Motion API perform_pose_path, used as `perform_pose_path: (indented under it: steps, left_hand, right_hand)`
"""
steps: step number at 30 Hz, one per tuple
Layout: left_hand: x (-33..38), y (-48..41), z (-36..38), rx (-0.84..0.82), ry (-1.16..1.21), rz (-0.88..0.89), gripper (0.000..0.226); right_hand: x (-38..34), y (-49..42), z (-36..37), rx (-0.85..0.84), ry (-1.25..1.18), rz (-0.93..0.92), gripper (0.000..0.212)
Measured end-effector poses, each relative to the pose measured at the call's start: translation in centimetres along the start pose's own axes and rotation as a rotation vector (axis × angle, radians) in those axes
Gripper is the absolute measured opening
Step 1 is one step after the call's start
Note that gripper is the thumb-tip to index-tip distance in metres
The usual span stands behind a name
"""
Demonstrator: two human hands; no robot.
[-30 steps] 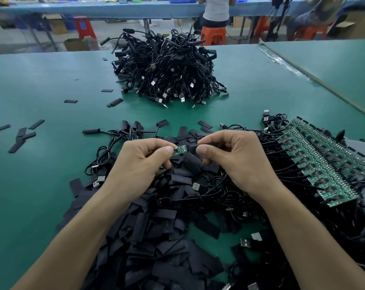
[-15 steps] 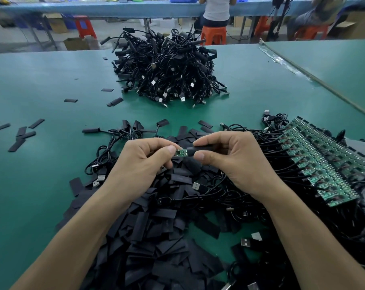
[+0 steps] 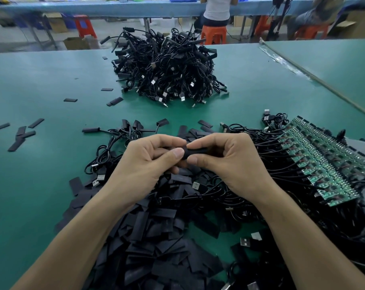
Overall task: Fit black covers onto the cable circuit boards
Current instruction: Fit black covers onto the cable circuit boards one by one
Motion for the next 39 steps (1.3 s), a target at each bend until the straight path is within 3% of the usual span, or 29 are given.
perform_pose_path:
  steps: [6,17,39]
  left_hand:
    - [-0.45,-0.1,-0.58,0.046,-0.09,-0.023,0.014]
    - [-0.1,0.14,-0.64,0.064,-0.405,0.143,0.016]
    - [0.06,0.24,-0.33,-0.005,-0.39,0.02,0.016]
  right_hand:
    - [0.2,-0.13,-0.26,0.075,0.089,-0.013,0.027]
    - [0.53,-0.07,-0.44,0.069,0.08,-0.023,0.024]
    - [0.14,0.17,-0.59,0.069,0.455,-0.201,0.024]
Point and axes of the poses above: each hand's wrist, its own y-axis away from the middle knuckle, its own z-axis out of the palm, x = y × z, the point moved 1 cm from there along -y, towards the middle knuckle, and after that the axes turned 3 degrees about -x, right-handed, at the moved point
